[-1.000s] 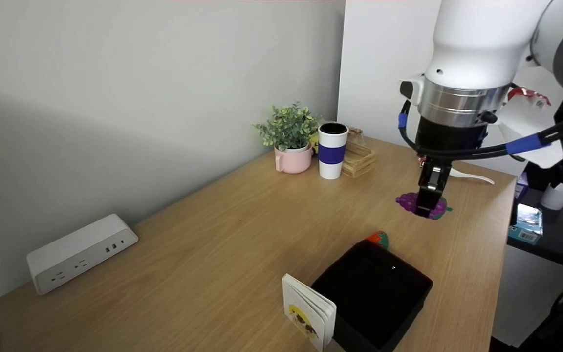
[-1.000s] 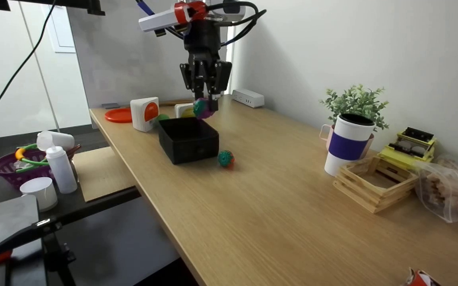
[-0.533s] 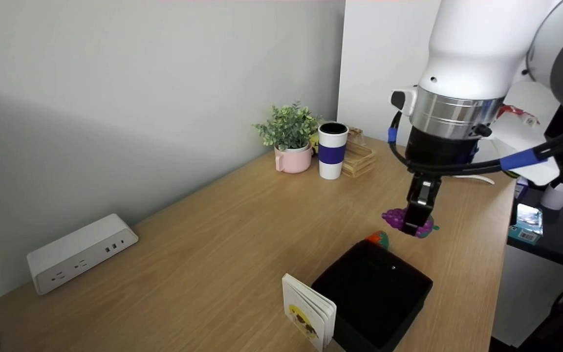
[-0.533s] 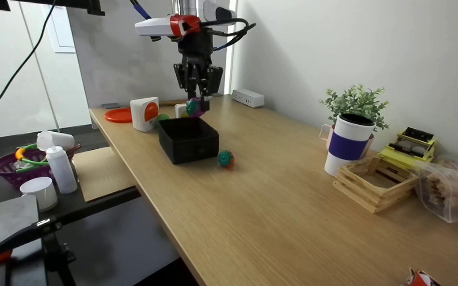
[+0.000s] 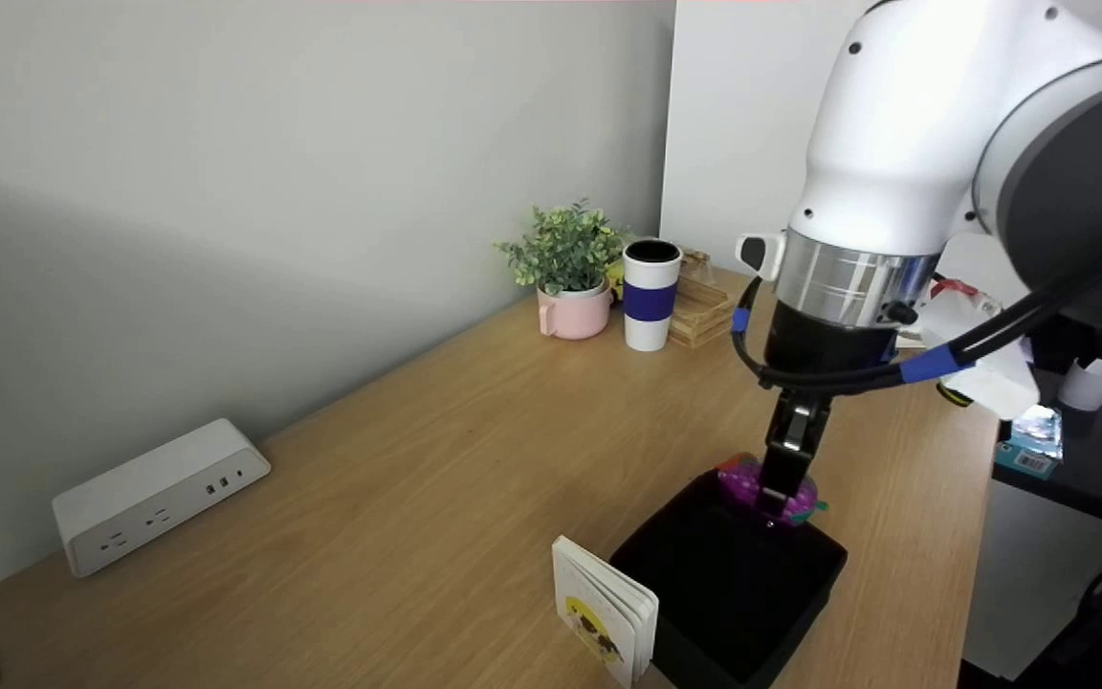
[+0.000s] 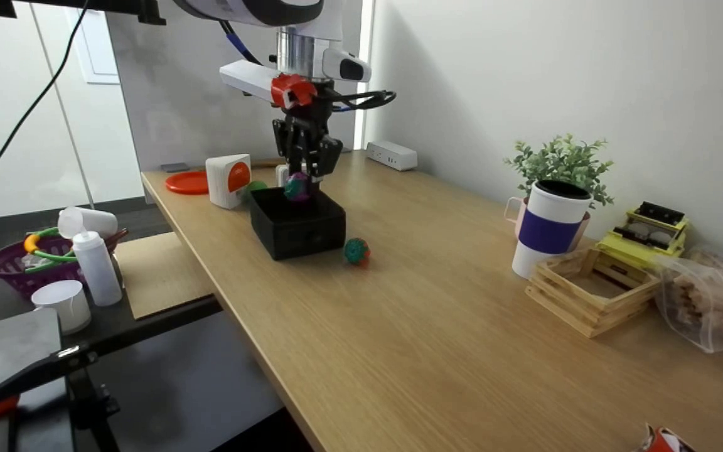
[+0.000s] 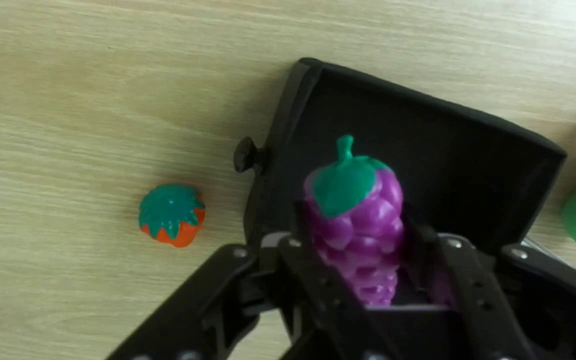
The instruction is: Put the plastic grapes and strawberry in the box respectively
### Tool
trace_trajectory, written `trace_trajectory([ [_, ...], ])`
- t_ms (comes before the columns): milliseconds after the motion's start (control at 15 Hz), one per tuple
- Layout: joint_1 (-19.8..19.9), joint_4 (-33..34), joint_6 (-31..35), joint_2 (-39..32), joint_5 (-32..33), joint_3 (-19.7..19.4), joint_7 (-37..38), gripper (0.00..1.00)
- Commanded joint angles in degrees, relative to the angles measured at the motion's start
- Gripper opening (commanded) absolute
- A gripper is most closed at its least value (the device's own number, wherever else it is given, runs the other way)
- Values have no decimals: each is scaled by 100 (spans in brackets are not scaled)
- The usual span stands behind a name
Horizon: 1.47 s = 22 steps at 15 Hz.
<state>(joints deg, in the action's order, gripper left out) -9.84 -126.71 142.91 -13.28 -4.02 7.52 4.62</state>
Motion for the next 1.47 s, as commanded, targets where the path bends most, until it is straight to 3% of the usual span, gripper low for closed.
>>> trace_trajectory([
  [0,34,243,46,-464,-163,129,-154,20],
  [600,-104,655,-117,-1215,50,100,-1,20],
  [1400,-66,728,-136,-1347,19,86,-22,20],
])
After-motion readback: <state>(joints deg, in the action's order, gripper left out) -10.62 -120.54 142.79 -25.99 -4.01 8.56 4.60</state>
